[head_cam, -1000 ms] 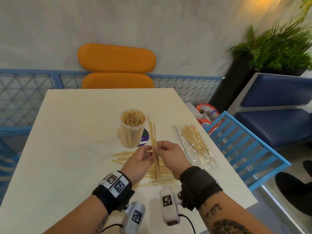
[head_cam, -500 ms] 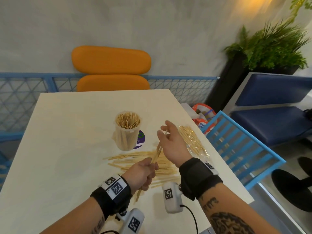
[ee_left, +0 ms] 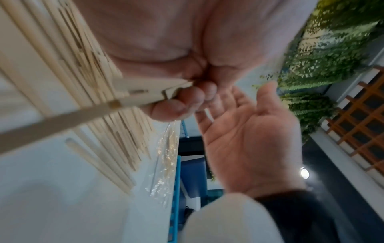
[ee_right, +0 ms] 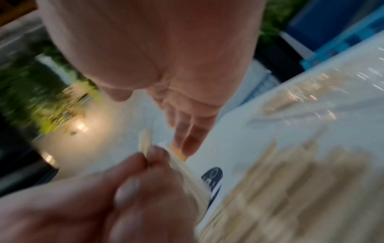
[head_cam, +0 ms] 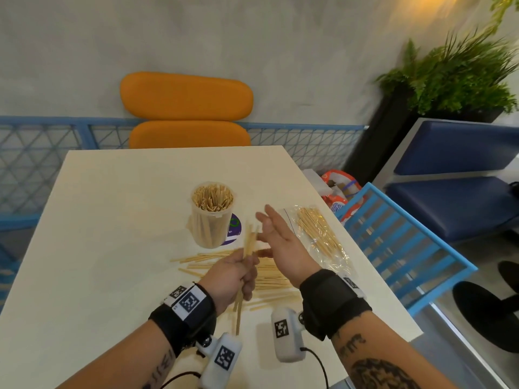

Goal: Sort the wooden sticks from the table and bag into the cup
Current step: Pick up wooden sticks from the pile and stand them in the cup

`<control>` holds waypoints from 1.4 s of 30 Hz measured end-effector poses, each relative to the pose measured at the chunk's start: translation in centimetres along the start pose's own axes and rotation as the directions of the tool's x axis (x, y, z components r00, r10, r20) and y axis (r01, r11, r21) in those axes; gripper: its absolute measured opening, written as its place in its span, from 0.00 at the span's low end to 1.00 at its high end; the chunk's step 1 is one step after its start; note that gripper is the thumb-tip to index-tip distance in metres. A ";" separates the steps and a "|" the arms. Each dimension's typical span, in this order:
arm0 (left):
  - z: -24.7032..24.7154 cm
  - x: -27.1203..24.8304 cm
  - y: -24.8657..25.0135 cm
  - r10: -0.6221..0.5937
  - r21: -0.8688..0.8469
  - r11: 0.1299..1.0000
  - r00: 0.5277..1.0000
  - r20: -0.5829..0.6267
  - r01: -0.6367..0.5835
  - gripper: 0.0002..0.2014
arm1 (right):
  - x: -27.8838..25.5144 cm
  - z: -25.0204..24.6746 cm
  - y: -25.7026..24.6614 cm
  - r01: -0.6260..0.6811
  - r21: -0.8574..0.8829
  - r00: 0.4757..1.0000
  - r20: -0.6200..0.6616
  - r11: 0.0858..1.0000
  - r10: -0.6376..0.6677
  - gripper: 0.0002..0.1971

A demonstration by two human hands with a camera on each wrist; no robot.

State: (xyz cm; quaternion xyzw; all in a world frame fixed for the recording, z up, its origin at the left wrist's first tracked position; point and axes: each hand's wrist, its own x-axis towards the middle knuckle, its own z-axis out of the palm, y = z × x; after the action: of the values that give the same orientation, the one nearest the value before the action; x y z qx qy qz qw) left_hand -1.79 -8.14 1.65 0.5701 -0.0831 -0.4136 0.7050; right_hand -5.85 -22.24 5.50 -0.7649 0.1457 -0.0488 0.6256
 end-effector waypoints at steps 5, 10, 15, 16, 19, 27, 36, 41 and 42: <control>0.3 0.6 1.8 0.147 -0.319 0.928 0.976 -0.159 -0.191 0.10 | -3.0 0.9 2.2 -0.264 0.068 0.948 0.200 0.962 0.246 0.23; 0.4 1.4 1.0 0.176 -0.239 0.944 0.958 -0.225 -0.229 0.11 | -4.6 1.7 3.7 -0.392 0.195 0.883 0.354 0.899 0.308 0.19; 1.0 1.2 -0.5 0.217 0.092 0.975 0.956 -0.196 -0.203 0.11 | -3.7 1.3 3.0 -0.501 0.479 0.862 0.347 0.721 0.369 0.23; 0.8 1.3 -0.7 0.230 0.118 0.971 0.952 -0.201 -0.209 0.11 | -3.6 1.0 2.9 -0.519 0.455 0.851 0.359 0.724 0.384 0.25; 0.2 1.4 -0.6 0.245 0.060 0.969 0.940 -0.235 -0.238 0.11 | -3.3 -0.4 3.5 -0.447 0.055 0.883 0.188 0.893 0.430 0.22; -2.4 -0.1 -1.9 0.087 -0.090 0.988 0.943 -0.320 -0.122 0.09 | -3.4 -1.5 8.5 -0.042 -0.919 0.964 0.066 0.391 0.257 0.15; -3.9 -1.0 -3.1 0.012 -0.099 0.994 0.920 -0.391 -0.055 0.09 | -4.2 -0.9 8.3 0.171 -0.979 0.972 0.187 0.114 0.144 0.12; -3.7 -0.9 -2.4 0.009 -0.090 0.995 0.932 -0.361 -0.045 0.09 | -4.2 -1.2 8.5 0.141 -0.979 0.961 0.172 0.148 0.218 0.15; -3.4 -0.9 -2.2 0.009 -0.083 0.996 0.938 -0.347 -0.040 0.09 | -4.1 -1.2 8.3 0.119 -0.976 0.962 0.159 0.181 0.222 0.16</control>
State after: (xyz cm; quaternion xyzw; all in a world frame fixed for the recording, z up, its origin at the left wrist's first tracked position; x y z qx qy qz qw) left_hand -1.45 -5.05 -1.13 0.6012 0.0537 -0.3014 0.7381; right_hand -11.40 -23.69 -1.90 -0.9801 0.0838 0.1796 0.0059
